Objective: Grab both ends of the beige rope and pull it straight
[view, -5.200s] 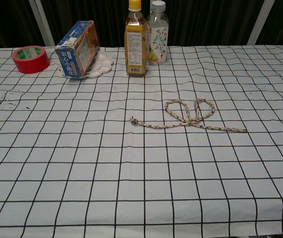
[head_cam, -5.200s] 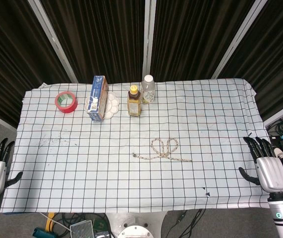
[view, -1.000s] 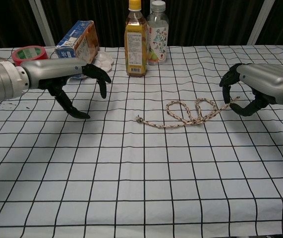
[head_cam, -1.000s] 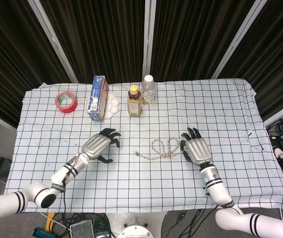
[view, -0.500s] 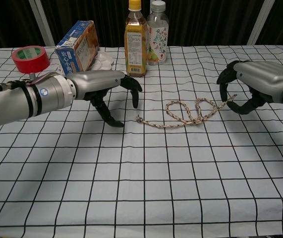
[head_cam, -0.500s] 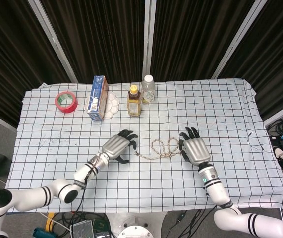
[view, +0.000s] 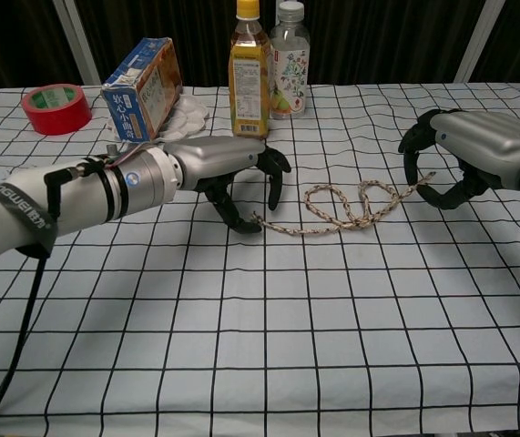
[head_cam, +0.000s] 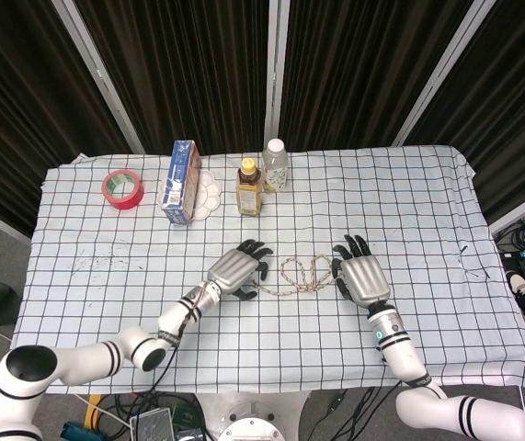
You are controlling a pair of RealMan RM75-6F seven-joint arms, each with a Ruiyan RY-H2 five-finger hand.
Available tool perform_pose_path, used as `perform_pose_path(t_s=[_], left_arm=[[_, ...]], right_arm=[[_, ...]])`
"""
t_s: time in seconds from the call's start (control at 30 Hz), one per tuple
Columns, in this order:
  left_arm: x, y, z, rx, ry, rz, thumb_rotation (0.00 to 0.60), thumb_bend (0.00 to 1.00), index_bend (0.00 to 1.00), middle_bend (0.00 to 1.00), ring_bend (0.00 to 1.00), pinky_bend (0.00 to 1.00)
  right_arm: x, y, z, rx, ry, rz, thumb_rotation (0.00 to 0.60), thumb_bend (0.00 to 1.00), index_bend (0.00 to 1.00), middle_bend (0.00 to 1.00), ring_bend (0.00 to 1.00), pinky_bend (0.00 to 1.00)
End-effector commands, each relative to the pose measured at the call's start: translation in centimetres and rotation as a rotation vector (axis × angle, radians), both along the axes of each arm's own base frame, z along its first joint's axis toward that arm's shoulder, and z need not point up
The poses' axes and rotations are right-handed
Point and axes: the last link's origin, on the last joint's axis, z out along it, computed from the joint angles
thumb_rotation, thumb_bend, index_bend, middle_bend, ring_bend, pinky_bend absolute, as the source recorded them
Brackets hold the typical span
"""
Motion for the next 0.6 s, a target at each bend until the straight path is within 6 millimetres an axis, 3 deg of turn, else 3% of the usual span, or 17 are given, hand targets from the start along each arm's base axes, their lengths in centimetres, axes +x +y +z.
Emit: perform_pose_path(t_s=[0.03, 0.6], left_arm=[[0.2, 0.1, -0.4, -0.004, 0.014, 0.001, 0.6, 0.27, 0.48, 0.09, 0.0, 0.0], [0.8, -0.7, -1.5, -0.028, 0.019, -0.004, 0.6, 0.32, 0.53, 0.09, 0.0, 0.0]], right_arm=[[0.0, 0.0, 0.0, 0.001, -0.001, 0.0, 0.6, 0.51, 0.62, 0.21, 0.0, 0.0], [-0.4, -0.1, -0.1, 0.004, -0.002, -0.012, 0.6, 0.51, 0.62, 0.21, 0.0, 0.0]])
